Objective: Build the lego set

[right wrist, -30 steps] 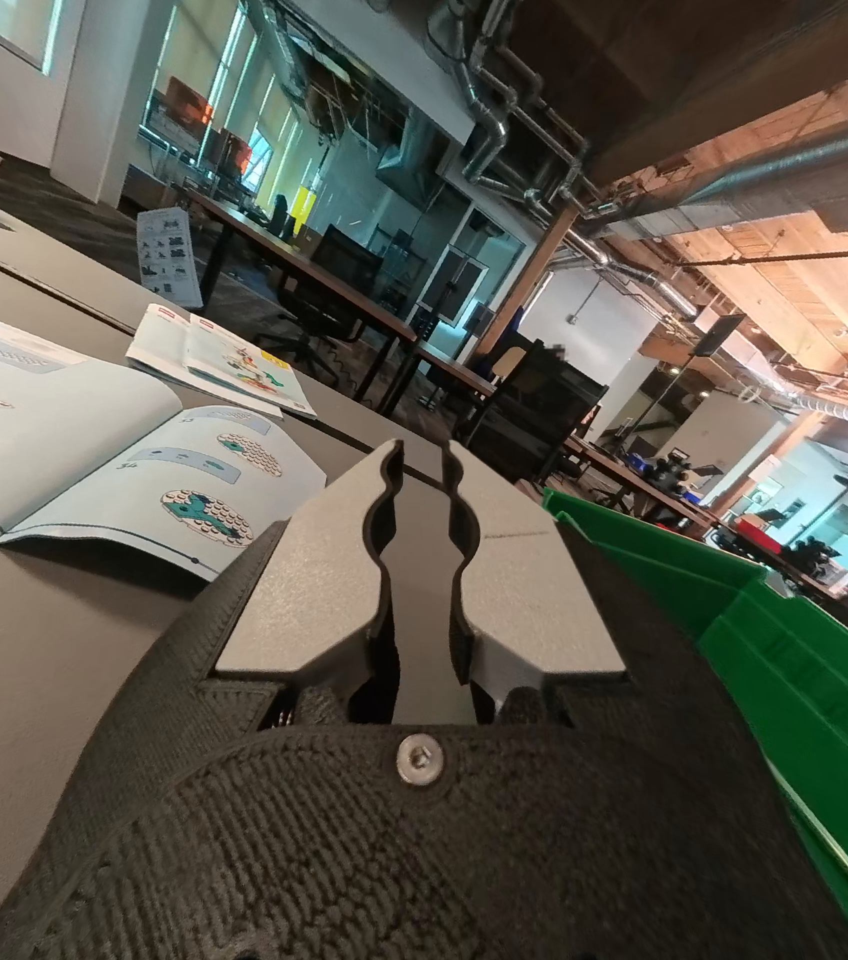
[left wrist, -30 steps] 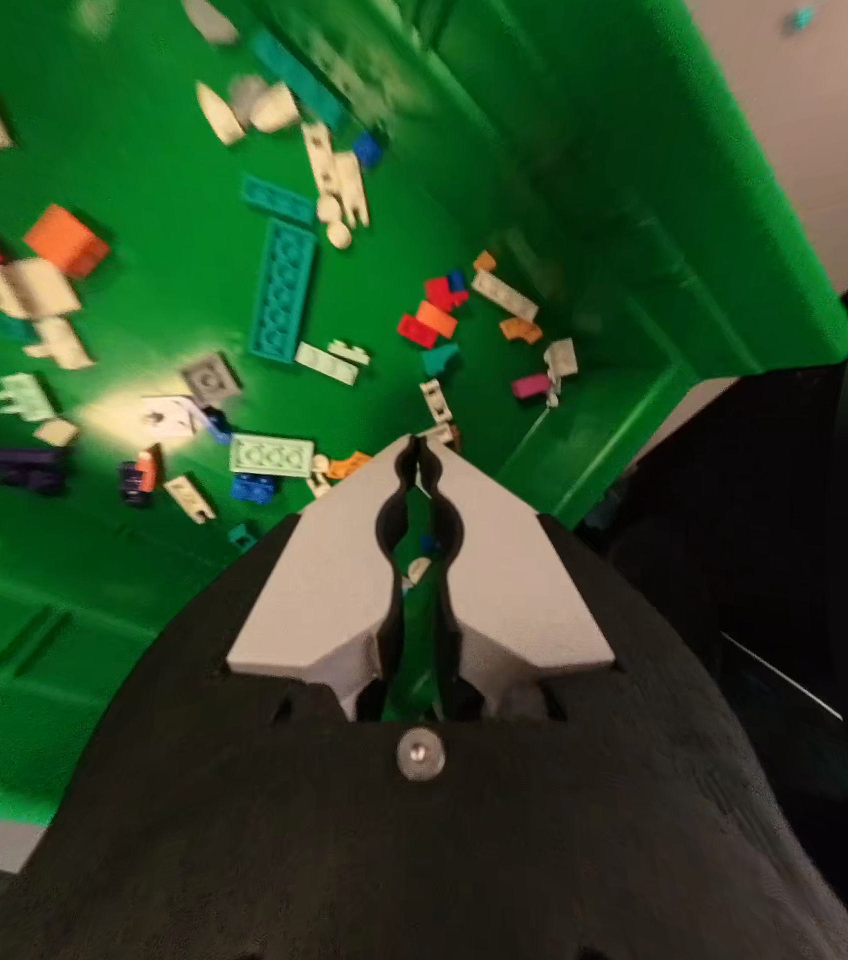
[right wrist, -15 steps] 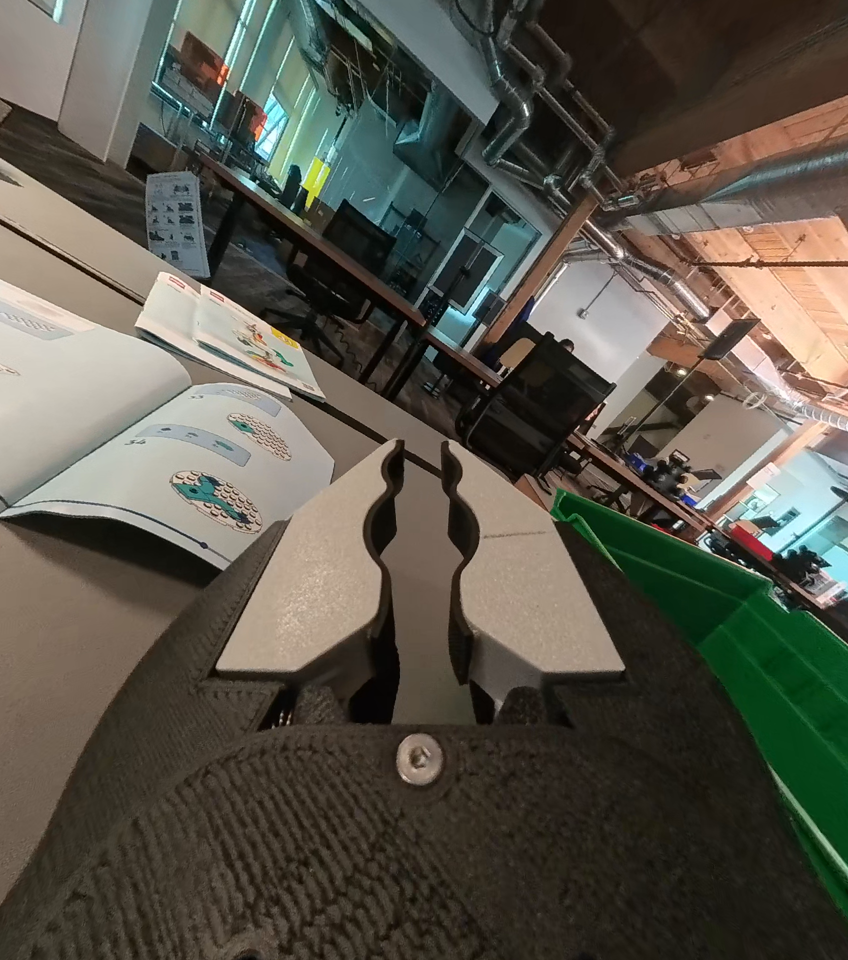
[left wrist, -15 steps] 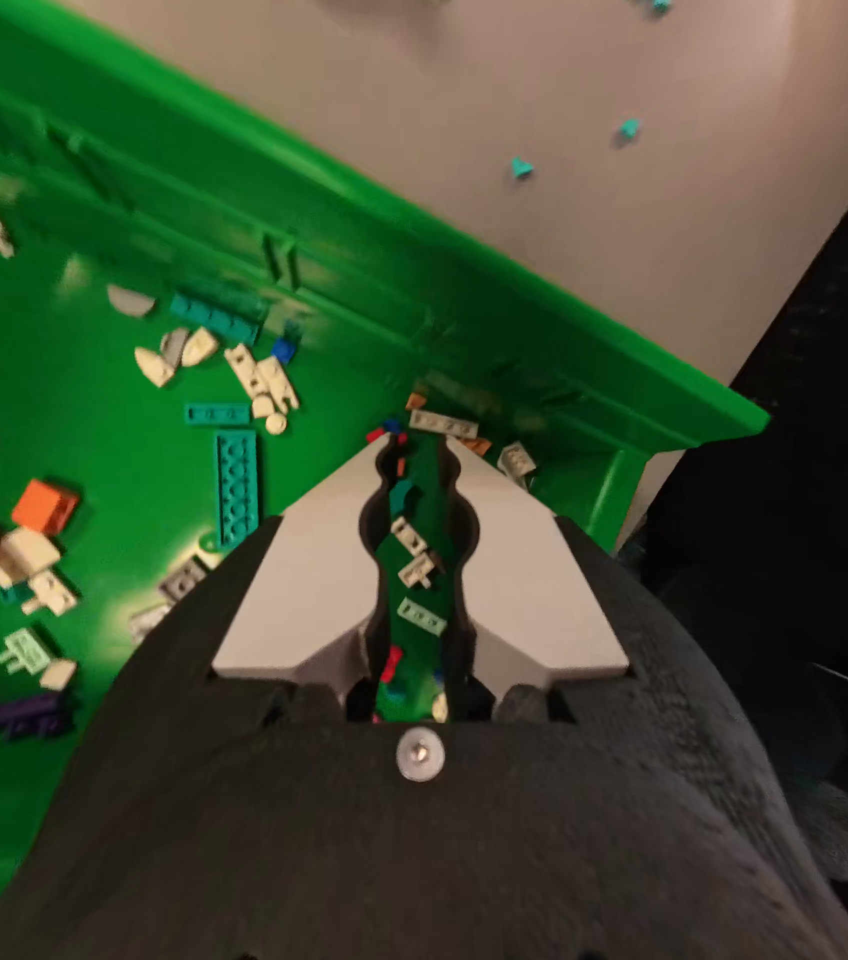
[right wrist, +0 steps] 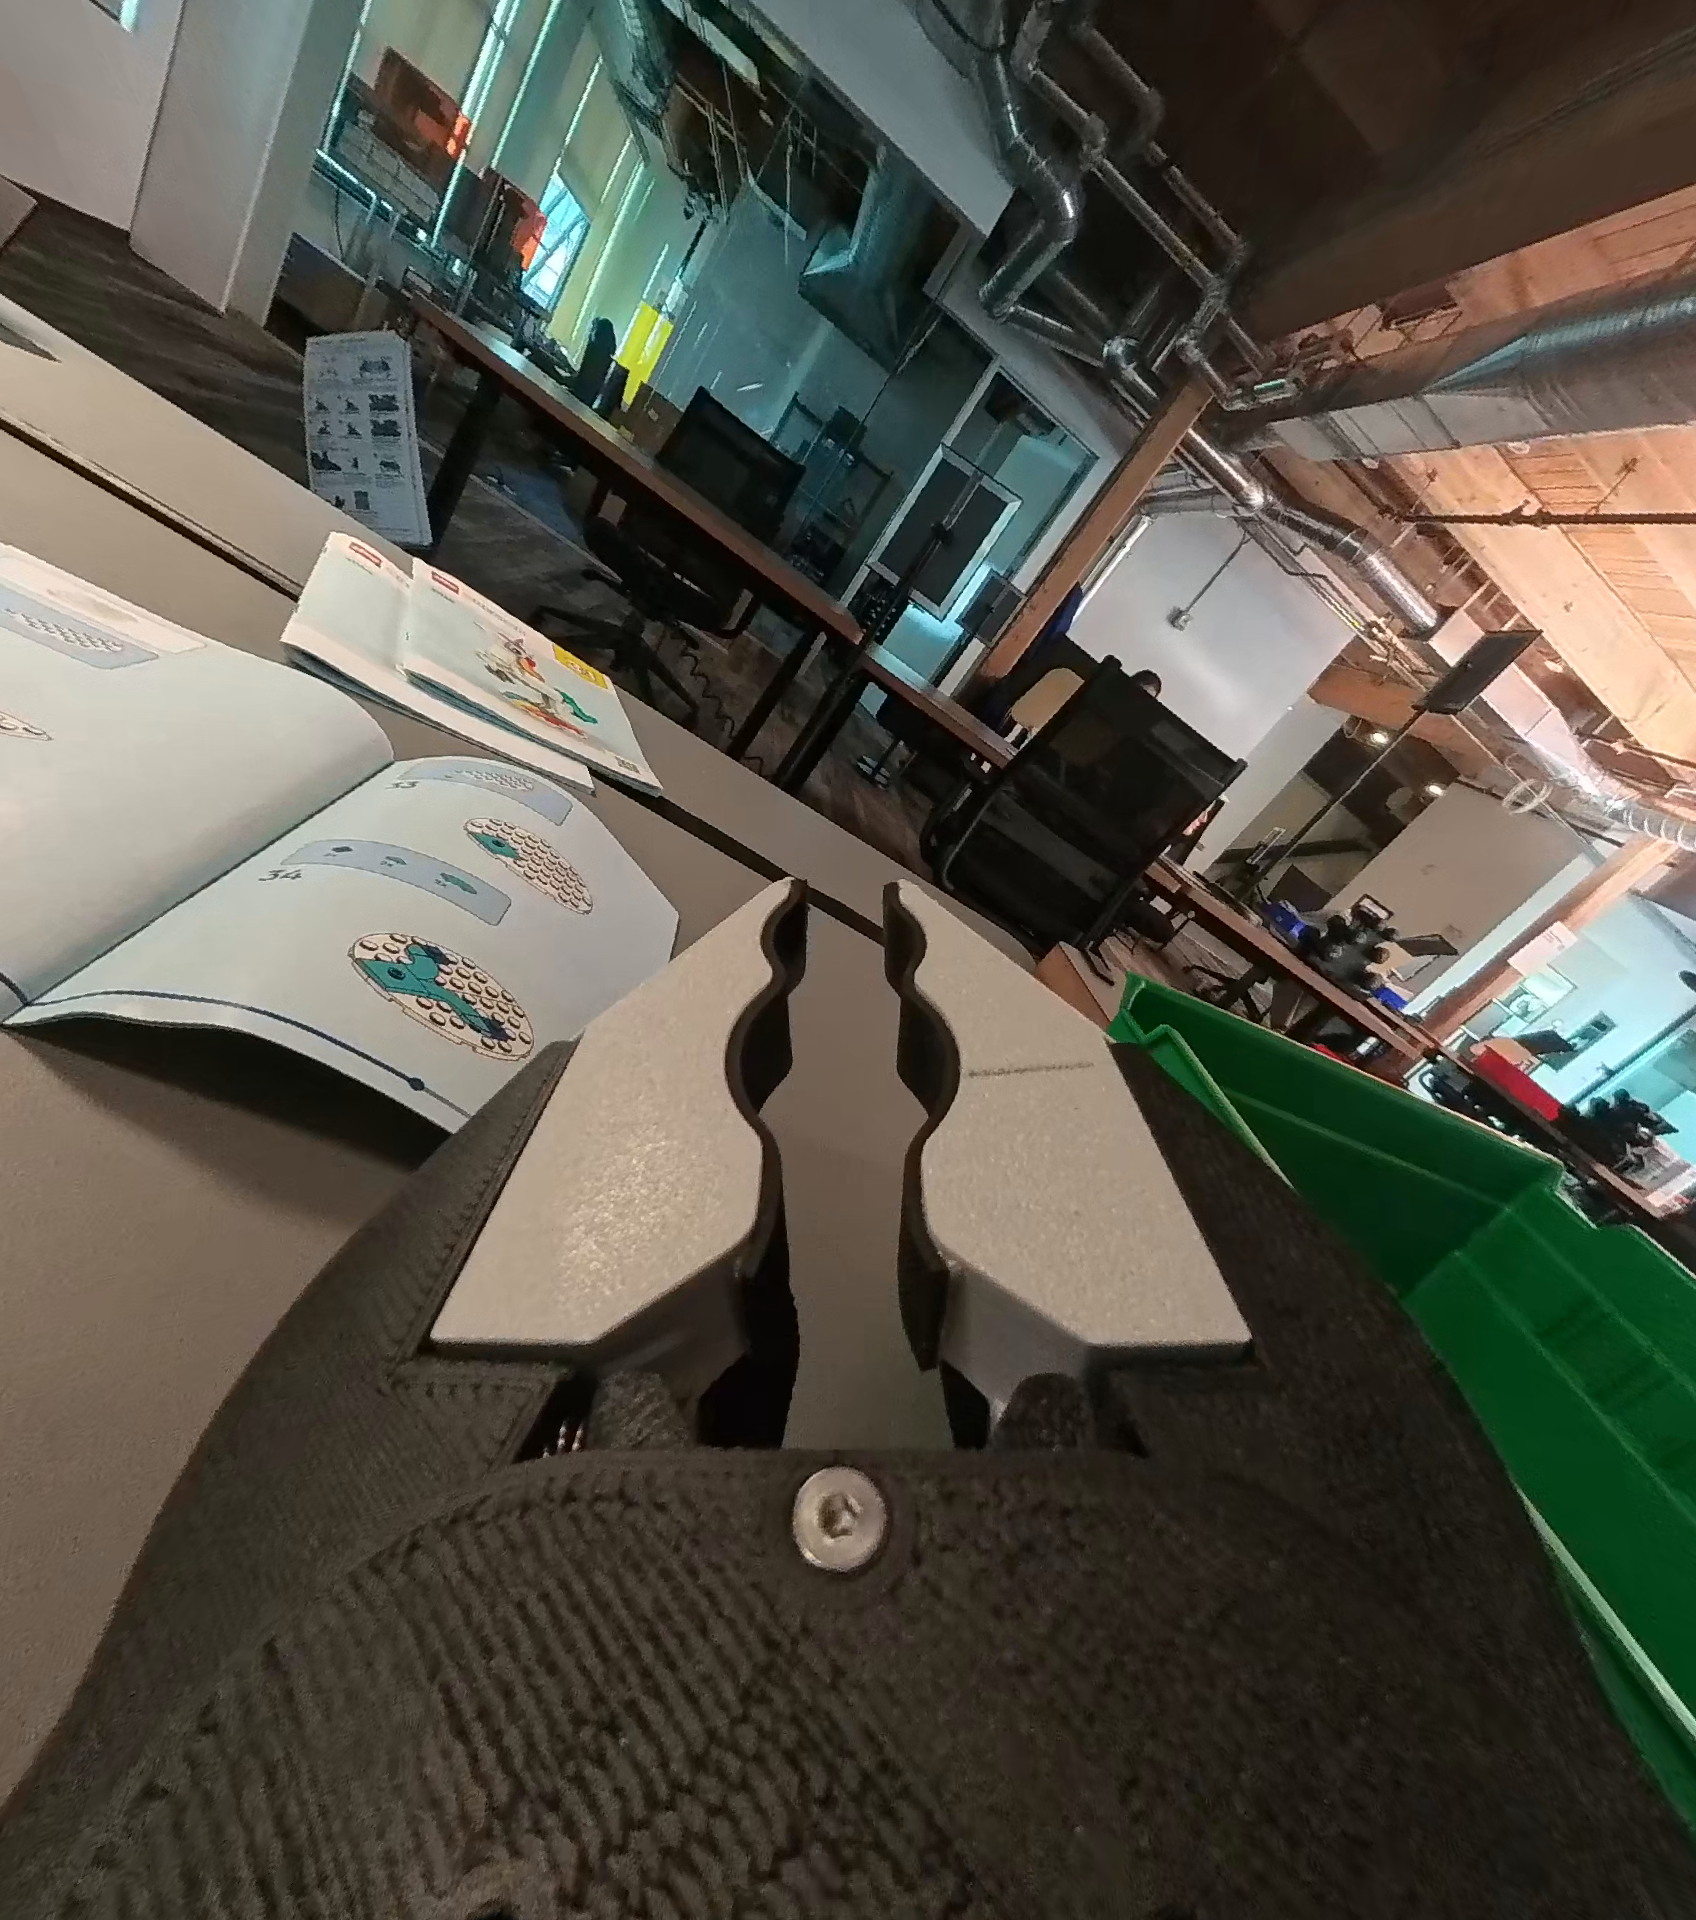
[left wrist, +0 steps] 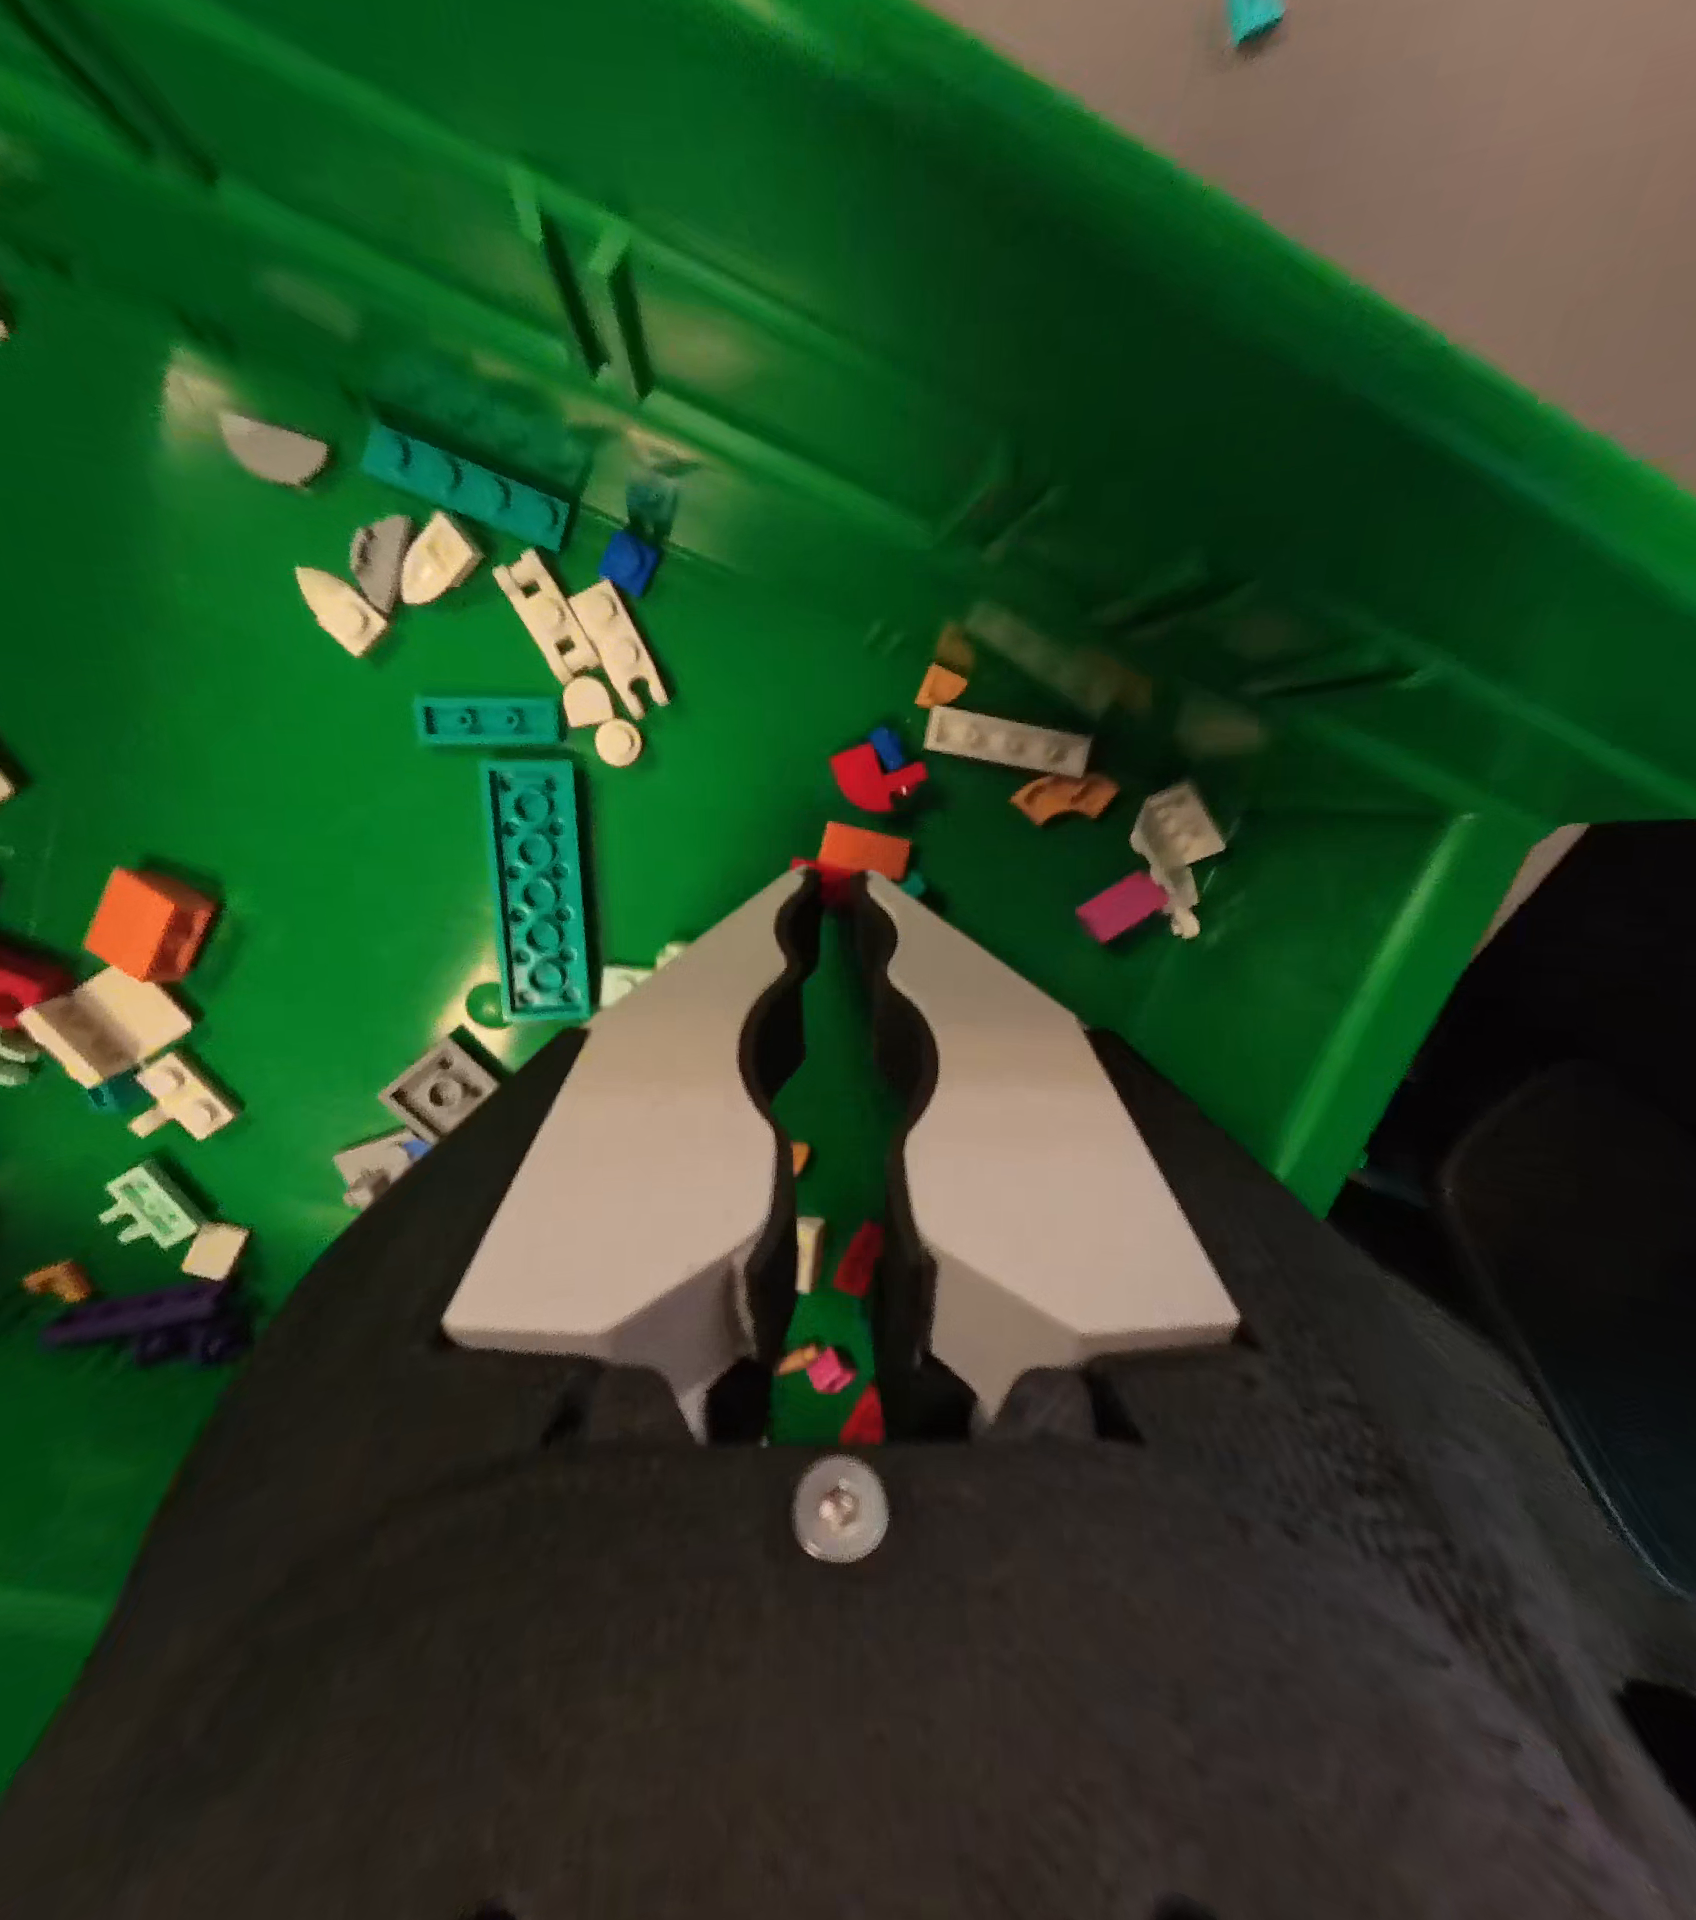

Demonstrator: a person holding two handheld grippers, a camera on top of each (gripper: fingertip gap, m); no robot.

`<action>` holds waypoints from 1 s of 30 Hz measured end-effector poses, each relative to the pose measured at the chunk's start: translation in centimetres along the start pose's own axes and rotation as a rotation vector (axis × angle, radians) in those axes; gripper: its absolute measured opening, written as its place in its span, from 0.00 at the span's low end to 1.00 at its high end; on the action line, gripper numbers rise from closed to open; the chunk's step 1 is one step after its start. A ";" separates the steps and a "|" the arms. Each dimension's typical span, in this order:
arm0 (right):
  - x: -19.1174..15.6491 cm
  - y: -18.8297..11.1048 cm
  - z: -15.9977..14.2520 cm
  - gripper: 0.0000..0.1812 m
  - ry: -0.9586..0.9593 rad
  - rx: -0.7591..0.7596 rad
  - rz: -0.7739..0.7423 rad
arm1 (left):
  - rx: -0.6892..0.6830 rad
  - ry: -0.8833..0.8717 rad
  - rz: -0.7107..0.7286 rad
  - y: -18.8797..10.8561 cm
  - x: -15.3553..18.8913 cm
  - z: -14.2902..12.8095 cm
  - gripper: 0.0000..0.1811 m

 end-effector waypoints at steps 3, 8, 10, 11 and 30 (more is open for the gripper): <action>0.0 0.0 0.0 0.07 -0.002 -0.001 0.002 | 0.114 0.029 -0.044 -0.3 0.7 1.4 0.04; -0.1 0.1 0.0 0.07 -0.003 -0.005 0.004 | 0.079 0.106 -0.042 0.6 0.9 1.2 0.02; -0.1 0.1 0.0 0.07 -0.003 -0.005 0.006 | 0.065 0.080 -0.047 0.5 0.7 0.9 0.00; -0.2 0.1 0.0 0.07 -0.002 -0.006 0.009 | 0.035 0.062 -0.029 0.5 0.3 0.5 0.01; -0.7 0.2 0.2 0.07 -0.039 -0.009 0.027 | 0.036 0.162 0.001 0.6 0.8 0.2 0.08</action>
Point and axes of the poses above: each gripper's, where its closed fingertips meet, y out along the fingers, z out of its top, x = y × z across the jaws, the point moved 4 cm from there along -y, back along the fingers, and after that the axes turned 3 degrees about x, right-handed, at the moved point
